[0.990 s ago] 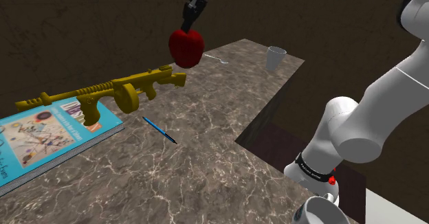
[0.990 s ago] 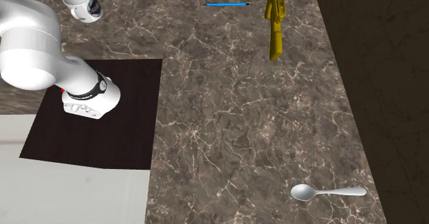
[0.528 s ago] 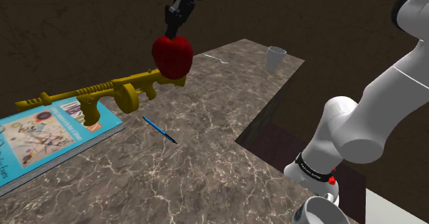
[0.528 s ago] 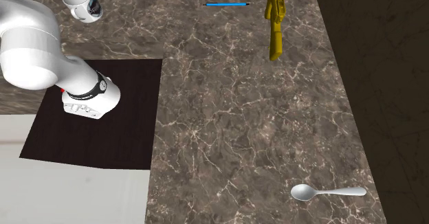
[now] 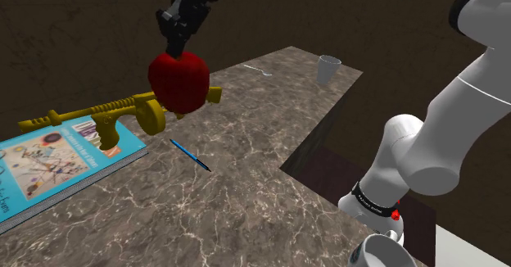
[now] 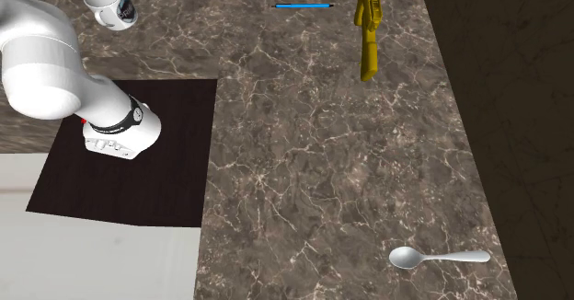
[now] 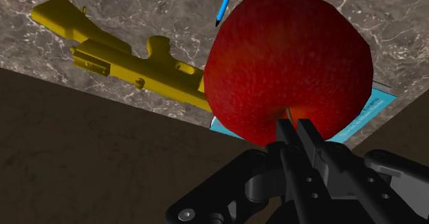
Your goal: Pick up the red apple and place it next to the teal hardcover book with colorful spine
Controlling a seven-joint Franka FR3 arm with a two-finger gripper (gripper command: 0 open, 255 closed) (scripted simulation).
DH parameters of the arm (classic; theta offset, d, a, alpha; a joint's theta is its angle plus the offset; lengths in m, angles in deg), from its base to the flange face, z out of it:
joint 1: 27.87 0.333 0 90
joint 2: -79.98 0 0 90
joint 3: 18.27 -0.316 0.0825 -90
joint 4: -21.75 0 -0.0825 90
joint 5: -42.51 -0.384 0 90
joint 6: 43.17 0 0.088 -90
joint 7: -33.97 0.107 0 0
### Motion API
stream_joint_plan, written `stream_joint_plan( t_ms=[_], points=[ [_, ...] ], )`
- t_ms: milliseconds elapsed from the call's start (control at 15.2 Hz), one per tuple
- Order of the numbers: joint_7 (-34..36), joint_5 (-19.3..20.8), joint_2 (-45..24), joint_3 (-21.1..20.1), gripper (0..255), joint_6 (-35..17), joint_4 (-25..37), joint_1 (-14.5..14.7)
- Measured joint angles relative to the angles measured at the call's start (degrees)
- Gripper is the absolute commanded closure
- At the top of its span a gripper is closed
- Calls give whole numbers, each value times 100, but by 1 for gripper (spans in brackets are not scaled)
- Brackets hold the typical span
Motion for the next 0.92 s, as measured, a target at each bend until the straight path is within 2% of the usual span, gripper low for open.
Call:
stream_joint_plan(
  t_ms=[198, 330, 924],
  points=[
    [513, 246, -289, -302, 255, 109, 307, 171],
    [653, 315, -365, -365, 255, 24, 272, 210],
    [839, 387, -347, -388, 255, -607, -396, 224]
  ],
)
